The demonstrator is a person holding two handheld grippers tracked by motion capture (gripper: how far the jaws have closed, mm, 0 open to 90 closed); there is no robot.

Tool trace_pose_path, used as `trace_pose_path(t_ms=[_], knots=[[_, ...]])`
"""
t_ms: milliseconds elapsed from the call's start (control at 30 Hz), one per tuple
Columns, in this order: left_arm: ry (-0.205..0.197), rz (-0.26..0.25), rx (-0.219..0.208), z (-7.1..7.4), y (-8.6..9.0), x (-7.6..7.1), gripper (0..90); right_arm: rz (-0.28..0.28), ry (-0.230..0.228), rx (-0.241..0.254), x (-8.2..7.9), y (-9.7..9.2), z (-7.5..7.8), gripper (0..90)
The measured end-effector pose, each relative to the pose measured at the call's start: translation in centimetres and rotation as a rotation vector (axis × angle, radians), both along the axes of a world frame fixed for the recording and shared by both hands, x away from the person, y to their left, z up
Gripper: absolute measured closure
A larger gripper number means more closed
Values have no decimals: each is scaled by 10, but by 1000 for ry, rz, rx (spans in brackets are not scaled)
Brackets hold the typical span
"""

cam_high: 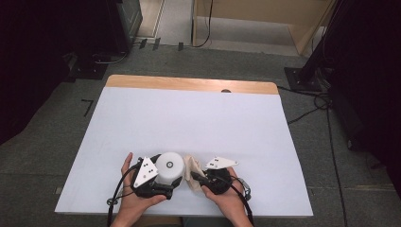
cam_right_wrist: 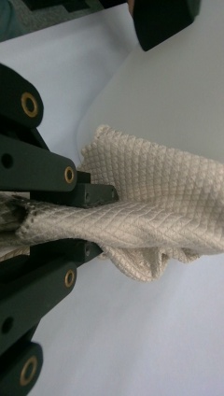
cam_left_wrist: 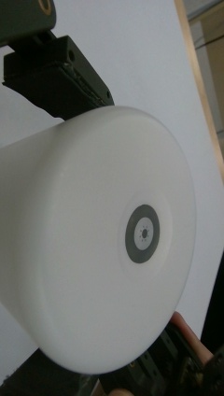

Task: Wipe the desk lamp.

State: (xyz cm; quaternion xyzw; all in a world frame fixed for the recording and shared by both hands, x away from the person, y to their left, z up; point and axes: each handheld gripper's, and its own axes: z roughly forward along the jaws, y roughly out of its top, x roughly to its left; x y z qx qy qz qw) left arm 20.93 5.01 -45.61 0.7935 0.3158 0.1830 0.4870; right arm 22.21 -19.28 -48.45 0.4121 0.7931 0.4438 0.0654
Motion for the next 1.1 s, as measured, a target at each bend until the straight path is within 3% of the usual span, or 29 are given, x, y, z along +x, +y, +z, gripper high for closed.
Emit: trace_pose_path(t_ms=[167, 233, 300, 433, 600, 733, 800, 933, 1000, 1100], knots=[[18, 85, 77, 3, -14, -9, 13, -28, -11, 17, -1, -3, 4, 786], [28, 116, 83, 4, -15, -10, 38, -24, -12, 13, -2, -3, 4, 785], [37, 112, 73, 5, -13, -8, 81, -19, -16, 6, -2, -2, 4, 785], [38, 40, 49, 4, -4, -3, 82, 2, -15, 9, -2, 2, 4, 785], [24, -103, 35, 2, 8, 7, 83, 57, -20, 9, -5, 8, 10, 793], [29, -206, 59, 4, 12, 15, 83, 79, -33, 38, -9, 9, 21, 807], [13, -252, 47, 1, 13, 18, 83, 78, -77, 52, -12, 9, 30, 813], [-1, -265, 25, -1, 12, 19, 83, 60, -191, 79, -19, 8, 49, 816], [-2, -263, 28, -1, 11, 18, 83, 53, -224, 94, -21, 7, 52, 814], [-1, -256, 28, -1, 11, 18, 83, 48, -223, 110, -22, 6, 48, 811]])
